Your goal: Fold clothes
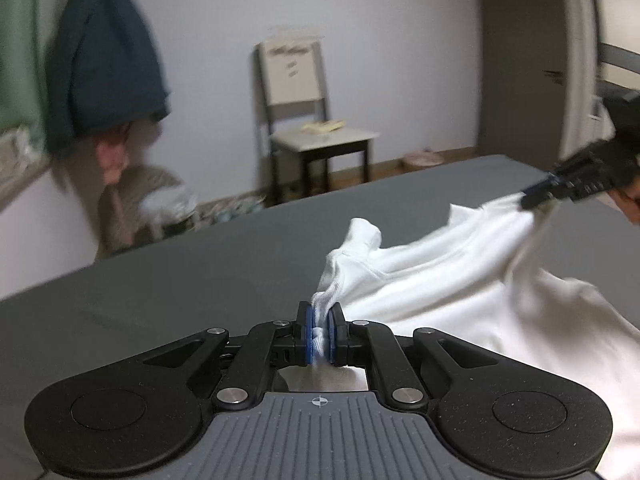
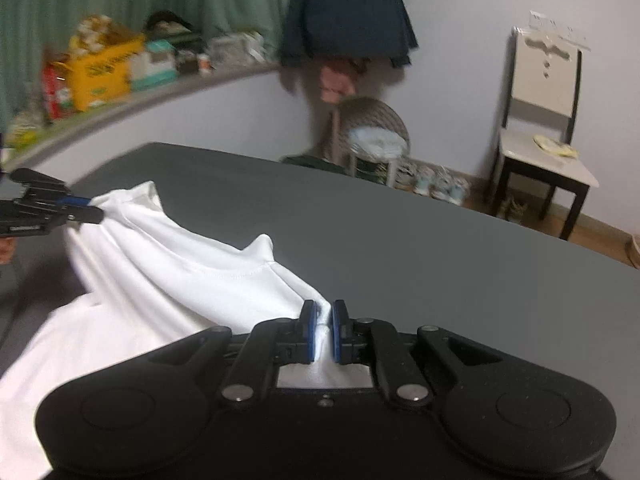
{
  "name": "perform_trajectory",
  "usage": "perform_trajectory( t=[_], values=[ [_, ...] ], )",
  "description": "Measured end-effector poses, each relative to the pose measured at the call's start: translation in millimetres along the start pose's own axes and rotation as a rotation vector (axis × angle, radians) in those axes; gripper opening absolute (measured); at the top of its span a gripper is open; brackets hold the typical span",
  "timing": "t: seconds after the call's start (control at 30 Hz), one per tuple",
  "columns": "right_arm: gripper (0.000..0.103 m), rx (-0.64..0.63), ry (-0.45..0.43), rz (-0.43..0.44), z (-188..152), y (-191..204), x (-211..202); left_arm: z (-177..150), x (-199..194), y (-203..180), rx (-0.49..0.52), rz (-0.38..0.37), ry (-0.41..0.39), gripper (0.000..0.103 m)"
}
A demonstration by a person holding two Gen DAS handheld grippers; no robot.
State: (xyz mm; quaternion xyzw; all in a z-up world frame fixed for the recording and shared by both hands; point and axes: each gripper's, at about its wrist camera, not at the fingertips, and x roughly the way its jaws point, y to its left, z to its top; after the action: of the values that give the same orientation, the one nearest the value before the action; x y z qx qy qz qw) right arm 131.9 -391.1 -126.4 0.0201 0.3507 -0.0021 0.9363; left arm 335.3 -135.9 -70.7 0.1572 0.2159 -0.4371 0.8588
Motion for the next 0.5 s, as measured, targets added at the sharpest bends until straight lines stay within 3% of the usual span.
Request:
perform_trajectory(
  t=[0.13,0.27,0.4,0.5],
  values=[
    [0.009,-0.027,-0.027,0.054,-23.1,16.8,-45.9,-17.9,-51.2,-20.6,0.079,-0.064,-0.035,0.007],
    [0.009,-0.053,-0.055,0.107,-46.3,33.6,-91.8,-49.7,-86.5,-46.3,0.140,-0.116,0.009,0.007],
    [0.008,-0.060,0.025,0.128,-94.9,60.0,-93.2,-87.6,-102.8,-68.2,0.183,-0.143,0.086,0.007],
    [0.008,-0.035,0.055,0.138,-114.6,68.8,-91.8,-105.7,-110.5,-73.7,0.175,-0.124,0.108,0.007]
  ],
)
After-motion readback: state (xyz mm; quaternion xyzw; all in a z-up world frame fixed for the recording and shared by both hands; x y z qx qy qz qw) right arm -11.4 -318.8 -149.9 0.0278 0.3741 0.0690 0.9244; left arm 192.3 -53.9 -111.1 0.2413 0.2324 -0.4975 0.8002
